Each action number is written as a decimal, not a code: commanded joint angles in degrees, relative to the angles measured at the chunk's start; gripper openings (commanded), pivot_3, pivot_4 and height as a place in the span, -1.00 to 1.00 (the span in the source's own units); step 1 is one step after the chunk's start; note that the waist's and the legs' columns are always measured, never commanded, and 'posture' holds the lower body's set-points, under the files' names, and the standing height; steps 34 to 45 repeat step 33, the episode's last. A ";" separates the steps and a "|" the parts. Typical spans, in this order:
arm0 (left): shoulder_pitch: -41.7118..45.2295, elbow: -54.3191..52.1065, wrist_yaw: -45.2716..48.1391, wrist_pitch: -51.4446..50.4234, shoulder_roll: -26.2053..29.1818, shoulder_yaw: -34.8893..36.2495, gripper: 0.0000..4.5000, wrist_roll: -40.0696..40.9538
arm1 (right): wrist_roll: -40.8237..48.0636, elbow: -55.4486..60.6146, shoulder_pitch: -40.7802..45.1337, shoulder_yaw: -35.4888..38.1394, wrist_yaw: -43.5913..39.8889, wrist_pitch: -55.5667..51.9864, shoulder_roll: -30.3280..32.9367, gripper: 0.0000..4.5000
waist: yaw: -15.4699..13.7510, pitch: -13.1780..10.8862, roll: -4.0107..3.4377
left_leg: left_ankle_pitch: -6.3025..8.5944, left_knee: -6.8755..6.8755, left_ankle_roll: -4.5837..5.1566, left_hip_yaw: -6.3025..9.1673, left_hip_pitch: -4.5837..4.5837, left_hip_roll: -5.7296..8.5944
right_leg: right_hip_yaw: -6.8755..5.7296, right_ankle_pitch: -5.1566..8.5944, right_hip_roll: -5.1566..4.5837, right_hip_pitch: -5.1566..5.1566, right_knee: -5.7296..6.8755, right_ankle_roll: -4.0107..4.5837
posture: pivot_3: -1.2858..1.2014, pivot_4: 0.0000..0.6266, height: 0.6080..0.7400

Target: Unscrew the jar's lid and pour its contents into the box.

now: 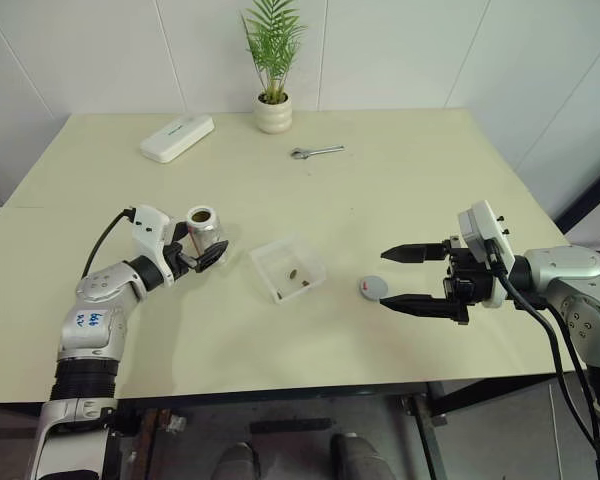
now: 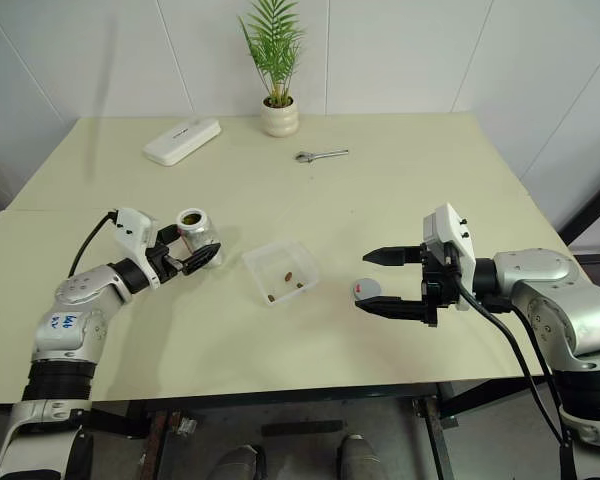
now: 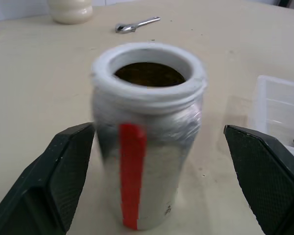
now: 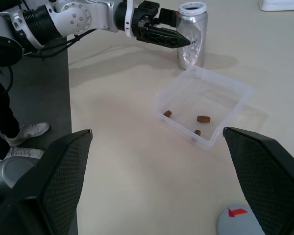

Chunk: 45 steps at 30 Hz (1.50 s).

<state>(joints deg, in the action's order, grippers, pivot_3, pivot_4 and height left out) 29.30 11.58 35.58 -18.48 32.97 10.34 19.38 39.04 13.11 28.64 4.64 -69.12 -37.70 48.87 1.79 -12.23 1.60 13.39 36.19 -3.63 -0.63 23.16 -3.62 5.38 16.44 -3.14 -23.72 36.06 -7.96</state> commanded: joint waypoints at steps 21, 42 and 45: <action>-14.20 -9.32 26.54 -7.96 17.34 10.96 0.99 13.05 | 2.93 4.75 -6.21 6.72 -2.69 -1.13 8.01 1.00 | 0.21 0.00 0.00 | 0.15 -0.13 -0.01 -0.10 0.02 -0.08 | -0.03 0.21 -0.02 -0.08 -0.21 0.38 | 0.03 -0.52 1.00; -6.67 9.98 47.00 9.43 18.92 13.52 0.99 14.74 | 6.06 10.32 -12.38 14.29 -0.41 -5.15 12.33 1.00 | -0.06 0.00 0.01 | 0.20 -0.10 0.02 -0.16 -0.01 -0.12 | -0.08 0.68 -0.05 -0.10 -0.22 1.22 | 0.03 -0.52 1.00; -6.67 9.98 47.00 9.43 18.92 13.52 0.99 14.74 | 6.06 10.32 -12.38 14.29 -0.41 -5.15 12.33 1.00 | -0.06 0.00 0.01 | 0.20 -0.10 0.02 -0.16 -0.01 -0.12 | -0.08 0.68 -0.05 -0.10 -0.22 1.22 | 0.03 -0.52 1.00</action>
